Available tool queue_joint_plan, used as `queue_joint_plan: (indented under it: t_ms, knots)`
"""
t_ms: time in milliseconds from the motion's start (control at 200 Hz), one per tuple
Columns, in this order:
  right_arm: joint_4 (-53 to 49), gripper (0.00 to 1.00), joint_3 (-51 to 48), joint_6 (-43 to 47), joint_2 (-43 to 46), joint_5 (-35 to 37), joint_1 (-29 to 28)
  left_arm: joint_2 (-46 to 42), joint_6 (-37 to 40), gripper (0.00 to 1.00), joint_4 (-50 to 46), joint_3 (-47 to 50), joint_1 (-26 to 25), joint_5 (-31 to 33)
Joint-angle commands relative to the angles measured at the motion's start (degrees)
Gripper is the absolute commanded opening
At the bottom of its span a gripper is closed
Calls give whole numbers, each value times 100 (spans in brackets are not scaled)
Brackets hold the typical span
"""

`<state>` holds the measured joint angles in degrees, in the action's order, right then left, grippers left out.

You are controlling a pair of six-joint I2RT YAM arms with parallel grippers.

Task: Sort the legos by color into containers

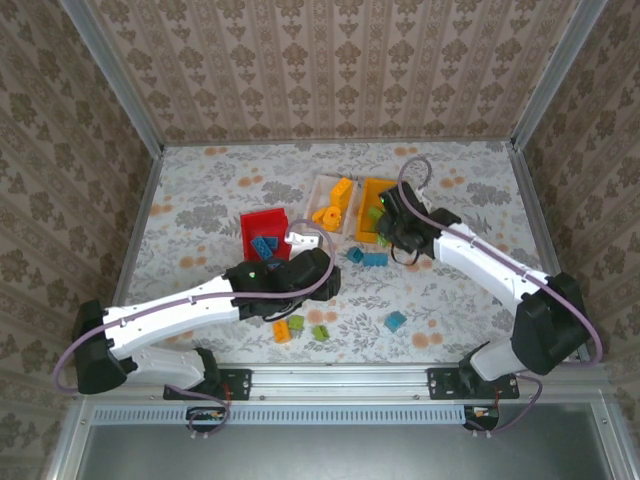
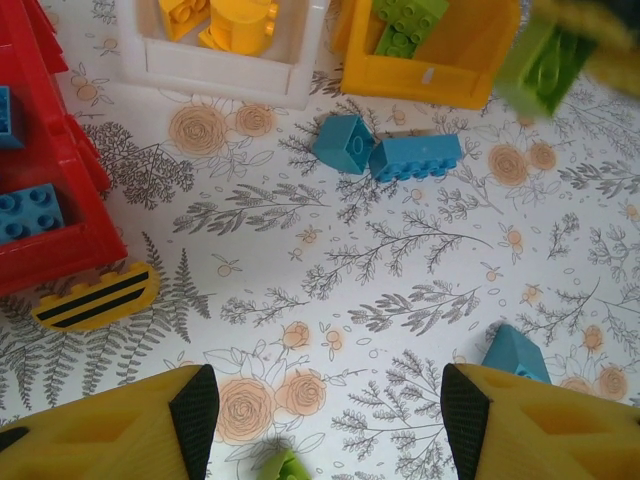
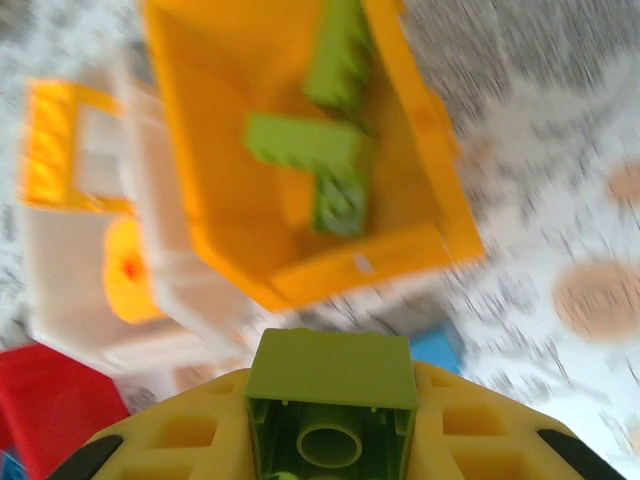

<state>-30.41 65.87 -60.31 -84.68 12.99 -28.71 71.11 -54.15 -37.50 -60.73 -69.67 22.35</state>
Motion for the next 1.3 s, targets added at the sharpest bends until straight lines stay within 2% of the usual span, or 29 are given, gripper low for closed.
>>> queue_joint_plan:
  t_ms: [0,135,310,495,640,710,795,1065,1180,1295]
  knots:
    - [-283,26,626,1104,-828,163,261,99,254,65,-8,-235,24,22]
    - [-429,27,1467,1522,-1656,-11,534,105,256,65,-47,-265,28,7]
    - [-608,28,2406,1968,-2487,110,775,110,221,65,-37,-237,35,-28]
    - [-684,30,3038,2193,-3245,-21,936,210,216,65,-12,-229,32,-72]
    - [-821,40,3337,2324,-3565,-223,941,201,185,65,-96,-203,41,-38]
    - [-680,52,3214,2356,-3391,-288,934,196,177,65,-201,-196,50,-29]
    - [-546,59,3101,2386,-3079,-335,931,176,97,65,-376,-130,74,-45]
    - [-463,60,2870,2674,-1906,-501,733,-130,-787,67,-1178,543,96,-66]
    - [-91,61,2120,2811,-998,-651,499,-368,-1278,68,-1483,957,172,-239]
    - [188,63,1201,2964,-30,-787,37,-580,-1850,75,-1615,1440,226,-639]
